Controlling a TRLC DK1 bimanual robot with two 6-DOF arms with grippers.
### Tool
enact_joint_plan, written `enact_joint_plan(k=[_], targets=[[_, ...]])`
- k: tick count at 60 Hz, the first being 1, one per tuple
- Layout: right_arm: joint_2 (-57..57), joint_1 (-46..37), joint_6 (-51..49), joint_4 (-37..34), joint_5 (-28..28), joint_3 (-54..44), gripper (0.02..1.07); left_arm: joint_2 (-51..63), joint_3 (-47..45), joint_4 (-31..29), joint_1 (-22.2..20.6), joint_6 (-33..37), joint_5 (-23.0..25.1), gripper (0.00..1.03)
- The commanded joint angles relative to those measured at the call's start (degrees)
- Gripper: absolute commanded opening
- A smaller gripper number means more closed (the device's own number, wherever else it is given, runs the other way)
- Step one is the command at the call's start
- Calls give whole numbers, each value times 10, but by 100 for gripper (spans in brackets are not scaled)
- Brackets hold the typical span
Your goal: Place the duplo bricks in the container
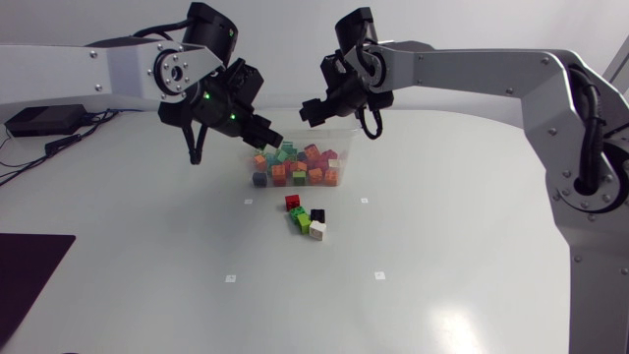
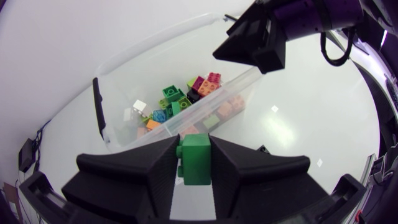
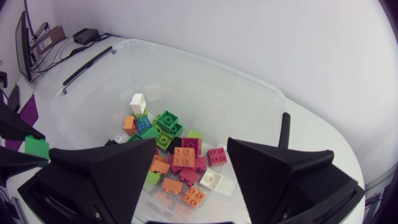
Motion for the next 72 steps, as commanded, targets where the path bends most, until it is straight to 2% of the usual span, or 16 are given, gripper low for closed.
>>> enact_joint_plan(k=[1,24,34,49,53,61,63,69,72], targets=[[-39,4,9,-8,4,-24,97,-9,27,16,10,9,13,5],[-226,22,-34,57,4,-283,97,35,92,102,34,2,26,5],[-288,36,-66,82,2,-398,96,74,124,117,42,-5,34,5],[-321,67,-122,94,-12,-513,96,129,167,137,46,-8,35,6],[-314,76,-131,94,-13,-525,96,141,177,138,47,-10,35,9],[-288,95,-138,95,-13,-529,96,163,197,141,48,-9,35,25],[-279,98,-138,96,-13,-527,96,168,200,140,48,-7,35,33],[-252,101,-142,96,-13,-516,96,172,205,138,48,-1,34,70],[-240,103,-142,96,-13,-510,94,172,205,136,47,1,34,84]])
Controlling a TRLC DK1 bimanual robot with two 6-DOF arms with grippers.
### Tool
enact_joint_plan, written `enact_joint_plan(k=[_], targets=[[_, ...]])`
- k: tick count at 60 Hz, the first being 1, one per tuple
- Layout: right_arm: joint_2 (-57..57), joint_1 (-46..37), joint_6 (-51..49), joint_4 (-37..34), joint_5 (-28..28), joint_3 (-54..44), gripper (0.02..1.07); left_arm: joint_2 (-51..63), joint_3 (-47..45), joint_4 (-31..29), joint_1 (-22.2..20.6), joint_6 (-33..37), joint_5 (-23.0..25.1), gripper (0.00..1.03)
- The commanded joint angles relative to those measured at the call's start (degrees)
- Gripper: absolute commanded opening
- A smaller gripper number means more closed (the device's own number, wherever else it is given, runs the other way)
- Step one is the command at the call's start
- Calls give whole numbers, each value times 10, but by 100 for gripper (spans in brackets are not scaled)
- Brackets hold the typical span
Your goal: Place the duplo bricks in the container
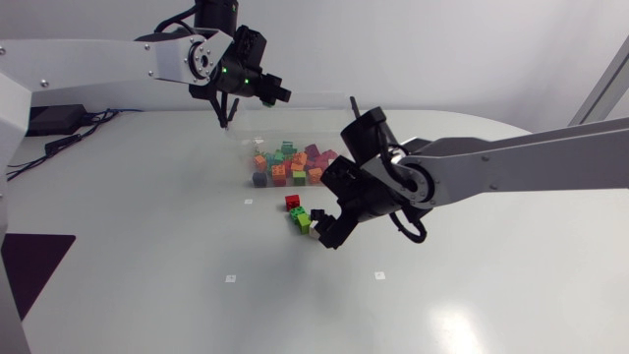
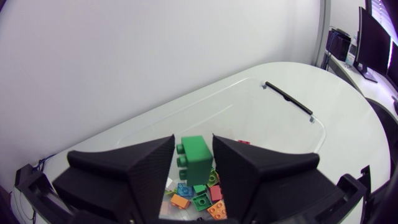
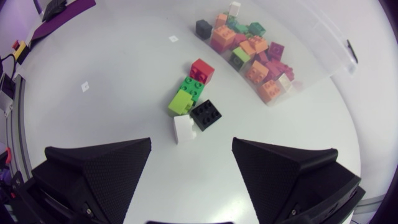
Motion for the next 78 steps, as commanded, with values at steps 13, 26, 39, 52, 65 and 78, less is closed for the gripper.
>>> enact_joint_plan(k=[13,26,39,52,65,78], targets=[[71,16,-16,0,3,34,90,-15,5,-16,4,11,6,97],[111,20,-22,-3,7,67,87,-104,-74,-24,8,30,15,97],[137,15,-32,-12,6,89,78,-199,-159,-41,21,44,39,98],[145,16,-35,-23,5,88,68,-263,-228,-44,38,65,51,98],[147,26,-35,-31,0,85,65,-286,-265,-44,48,70,54,98],[150,38,-31,-43,1,90,64,-309,-287,-44,52,74,60,98]])
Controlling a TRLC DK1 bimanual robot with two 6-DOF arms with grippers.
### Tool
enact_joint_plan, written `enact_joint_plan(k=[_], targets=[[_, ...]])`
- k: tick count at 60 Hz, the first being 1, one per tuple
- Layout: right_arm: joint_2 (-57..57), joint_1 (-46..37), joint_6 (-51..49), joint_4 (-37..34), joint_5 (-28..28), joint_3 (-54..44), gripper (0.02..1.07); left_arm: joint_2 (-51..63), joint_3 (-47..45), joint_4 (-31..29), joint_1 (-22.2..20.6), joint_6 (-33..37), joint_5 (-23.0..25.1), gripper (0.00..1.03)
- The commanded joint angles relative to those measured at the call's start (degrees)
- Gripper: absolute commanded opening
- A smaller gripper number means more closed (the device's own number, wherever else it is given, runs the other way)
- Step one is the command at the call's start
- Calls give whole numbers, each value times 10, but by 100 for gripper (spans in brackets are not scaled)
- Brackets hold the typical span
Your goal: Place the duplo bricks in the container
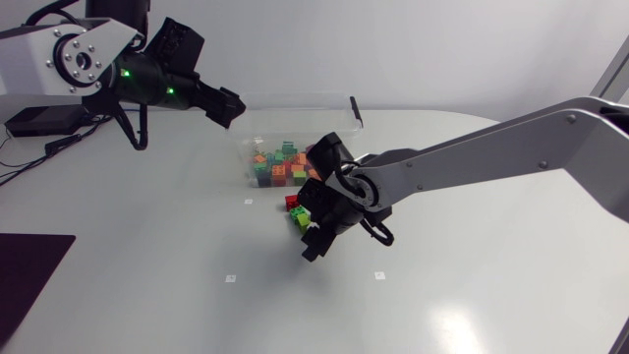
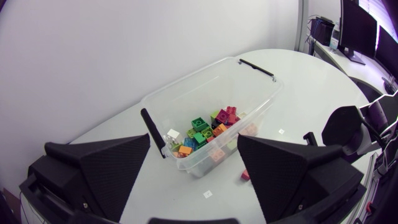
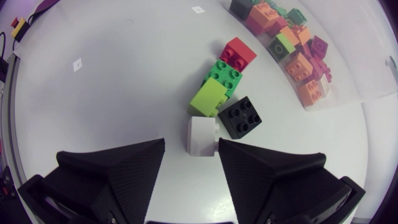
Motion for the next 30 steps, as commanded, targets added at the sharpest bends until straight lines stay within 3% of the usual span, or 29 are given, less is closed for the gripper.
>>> enact_joint_plan(k=[1,27,30], targets=[[21,6,-3,-14,-1,11,64,-26,-21,0,5,13,6,98],[92,7,15,-110,5,120,47,-61,-46,-32,9,37,19,98],[98,8,17,-114,5,127,38,-64,-51,-40,12,45,24,98]])
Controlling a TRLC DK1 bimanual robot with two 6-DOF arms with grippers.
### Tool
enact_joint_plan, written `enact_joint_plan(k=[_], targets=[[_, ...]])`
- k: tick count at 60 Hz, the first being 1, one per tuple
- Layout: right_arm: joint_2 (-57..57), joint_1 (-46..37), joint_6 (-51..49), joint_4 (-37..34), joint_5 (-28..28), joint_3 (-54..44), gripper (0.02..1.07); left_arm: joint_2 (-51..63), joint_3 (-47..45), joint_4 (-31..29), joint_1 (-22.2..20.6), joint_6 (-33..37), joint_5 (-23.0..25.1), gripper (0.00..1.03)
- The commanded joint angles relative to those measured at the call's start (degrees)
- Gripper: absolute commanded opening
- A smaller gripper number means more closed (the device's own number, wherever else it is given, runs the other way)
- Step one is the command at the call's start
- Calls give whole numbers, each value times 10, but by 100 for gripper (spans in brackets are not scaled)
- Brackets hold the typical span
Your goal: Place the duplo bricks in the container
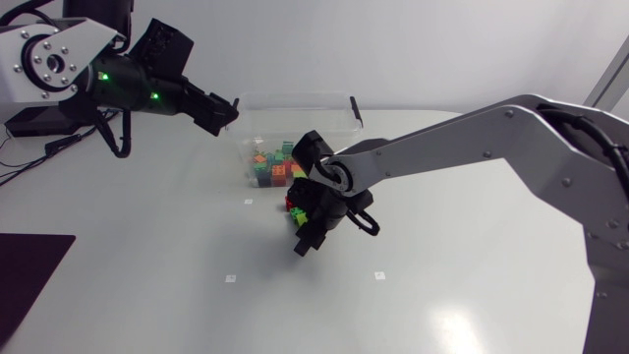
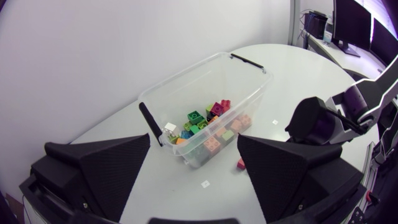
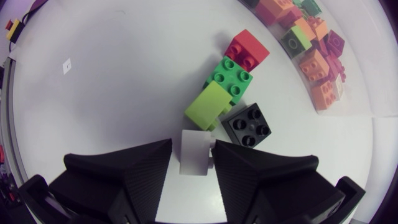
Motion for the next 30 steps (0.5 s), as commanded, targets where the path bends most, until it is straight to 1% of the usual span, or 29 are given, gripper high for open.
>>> enact_joint_plan(k=[1,3,12,19,30], targets=[[22,6,13,-13,5,18,35,-18,-20,-15,6,23,10,98],[29,6,14,-13,7,22,29,-21,-27,-29,5,34,13,98],[22,3,14,-18,7,10,29,-33,-62,-45,-6,64,20,98],[-11,-2,14,-16,6,-21,29,-31,-84,-64,-22,87,31,97],[-81,-22,16,-16,-4,-70,29,9,-106,-64,-50,105,34,97]])
